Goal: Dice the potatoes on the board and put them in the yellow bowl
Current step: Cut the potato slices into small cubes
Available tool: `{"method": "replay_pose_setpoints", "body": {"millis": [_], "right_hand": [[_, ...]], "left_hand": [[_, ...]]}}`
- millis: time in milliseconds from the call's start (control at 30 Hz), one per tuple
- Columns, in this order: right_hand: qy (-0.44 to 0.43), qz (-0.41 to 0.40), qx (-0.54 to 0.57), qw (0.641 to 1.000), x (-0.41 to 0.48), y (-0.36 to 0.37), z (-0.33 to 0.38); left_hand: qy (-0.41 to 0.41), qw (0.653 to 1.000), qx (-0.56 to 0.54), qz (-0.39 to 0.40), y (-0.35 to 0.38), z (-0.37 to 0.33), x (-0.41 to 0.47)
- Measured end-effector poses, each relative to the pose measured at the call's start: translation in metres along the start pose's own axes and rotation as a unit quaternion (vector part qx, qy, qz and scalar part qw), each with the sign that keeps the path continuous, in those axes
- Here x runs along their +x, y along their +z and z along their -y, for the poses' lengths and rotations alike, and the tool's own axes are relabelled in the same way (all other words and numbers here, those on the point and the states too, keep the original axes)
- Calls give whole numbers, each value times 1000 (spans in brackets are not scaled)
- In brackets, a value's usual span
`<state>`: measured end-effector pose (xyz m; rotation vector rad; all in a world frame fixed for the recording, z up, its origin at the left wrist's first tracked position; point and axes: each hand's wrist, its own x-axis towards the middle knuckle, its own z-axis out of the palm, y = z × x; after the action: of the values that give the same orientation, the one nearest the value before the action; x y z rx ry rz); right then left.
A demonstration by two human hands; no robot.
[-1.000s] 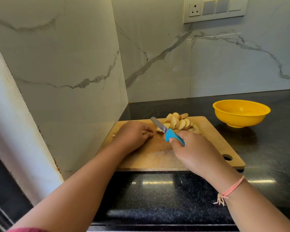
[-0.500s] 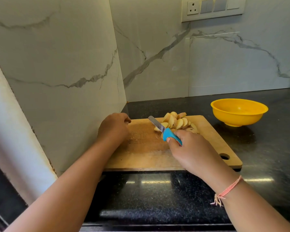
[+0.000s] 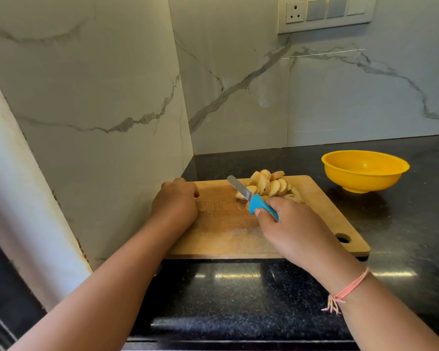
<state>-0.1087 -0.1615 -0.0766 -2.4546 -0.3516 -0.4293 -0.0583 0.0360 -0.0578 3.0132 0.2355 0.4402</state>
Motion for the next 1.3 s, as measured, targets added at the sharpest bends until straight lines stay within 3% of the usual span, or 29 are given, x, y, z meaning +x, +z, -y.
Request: {"method": "replay_pose_setpoints", "body": {"millis": [167, 400, 800, 1133, 1300], "right_hand": [[38, 6, 28, 999, -1, -4, 2], [105, 0, 91, 990, 2, -5, 0], [118, 6, 127, 985, 4, -3, 0], [135, 2, 131, 982, 5, -3, -1], [136, 0, 129, 982, 4, -2, 0]], "left_hand": [[97, 992, -74, 13, -6, -35, -1], [124, 980, -136, 79, 9, -78, 3], [96, 975, -202, 10, 12, -54, 5], [72, 939, -336, -31, 9, -54, 9], [78, 921, -382, -15, 11, -52, 10]]}}
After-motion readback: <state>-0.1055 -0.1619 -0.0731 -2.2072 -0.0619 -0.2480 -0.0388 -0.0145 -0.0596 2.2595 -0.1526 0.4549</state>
